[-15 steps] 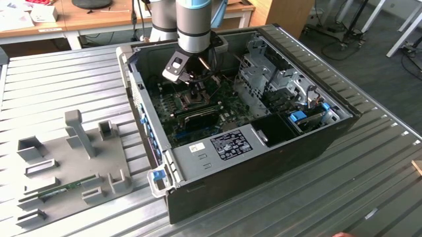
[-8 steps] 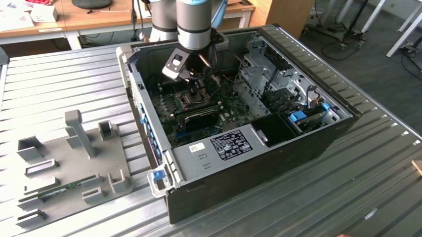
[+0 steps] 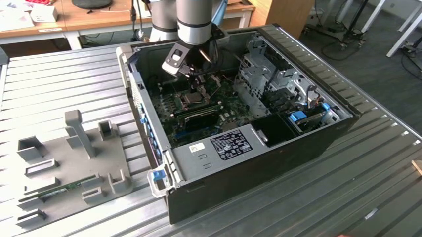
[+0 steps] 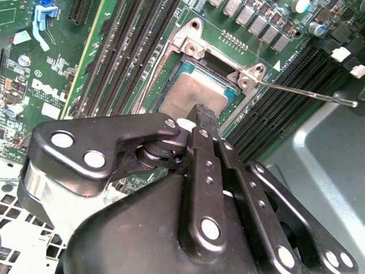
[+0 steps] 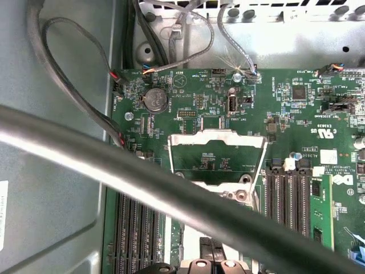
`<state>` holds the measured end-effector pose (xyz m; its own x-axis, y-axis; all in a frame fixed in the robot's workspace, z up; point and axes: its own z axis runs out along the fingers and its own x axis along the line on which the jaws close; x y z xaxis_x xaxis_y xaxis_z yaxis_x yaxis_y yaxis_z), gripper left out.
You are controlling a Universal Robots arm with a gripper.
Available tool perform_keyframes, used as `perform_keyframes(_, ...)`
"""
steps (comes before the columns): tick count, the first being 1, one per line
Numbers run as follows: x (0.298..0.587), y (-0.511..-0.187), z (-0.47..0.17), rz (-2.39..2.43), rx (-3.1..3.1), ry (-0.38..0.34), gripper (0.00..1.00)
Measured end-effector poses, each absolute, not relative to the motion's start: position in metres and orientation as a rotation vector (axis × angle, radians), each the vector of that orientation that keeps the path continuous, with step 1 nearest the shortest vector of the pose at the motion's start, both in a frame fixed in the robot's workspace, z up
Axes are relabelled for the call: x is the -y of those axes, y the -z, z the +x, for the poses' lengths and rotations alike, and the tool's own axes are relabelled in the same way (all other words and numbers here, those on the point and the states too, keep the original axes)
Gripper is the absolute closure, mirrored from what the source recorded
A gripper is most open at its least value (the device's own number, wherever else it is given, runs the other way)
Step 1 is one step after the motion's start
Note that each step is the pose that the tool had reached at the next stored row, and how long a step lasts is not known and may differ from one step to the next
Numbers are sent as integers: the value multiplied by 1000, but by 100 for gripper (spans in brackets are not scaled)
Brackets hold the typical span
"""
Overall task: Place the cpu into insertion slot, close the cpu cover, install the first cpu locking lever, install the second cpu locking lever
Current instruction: 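Place the cpu into insertion slot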
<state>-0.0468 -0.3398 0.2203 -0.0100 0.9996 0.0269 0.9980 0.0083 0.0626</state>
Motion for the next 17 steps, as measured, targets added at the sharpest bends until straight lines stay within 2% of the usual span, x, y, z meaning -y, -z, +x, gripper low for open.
perform_keyframes(17, 340, -230, -47, 2192, -2213, -99, 89)
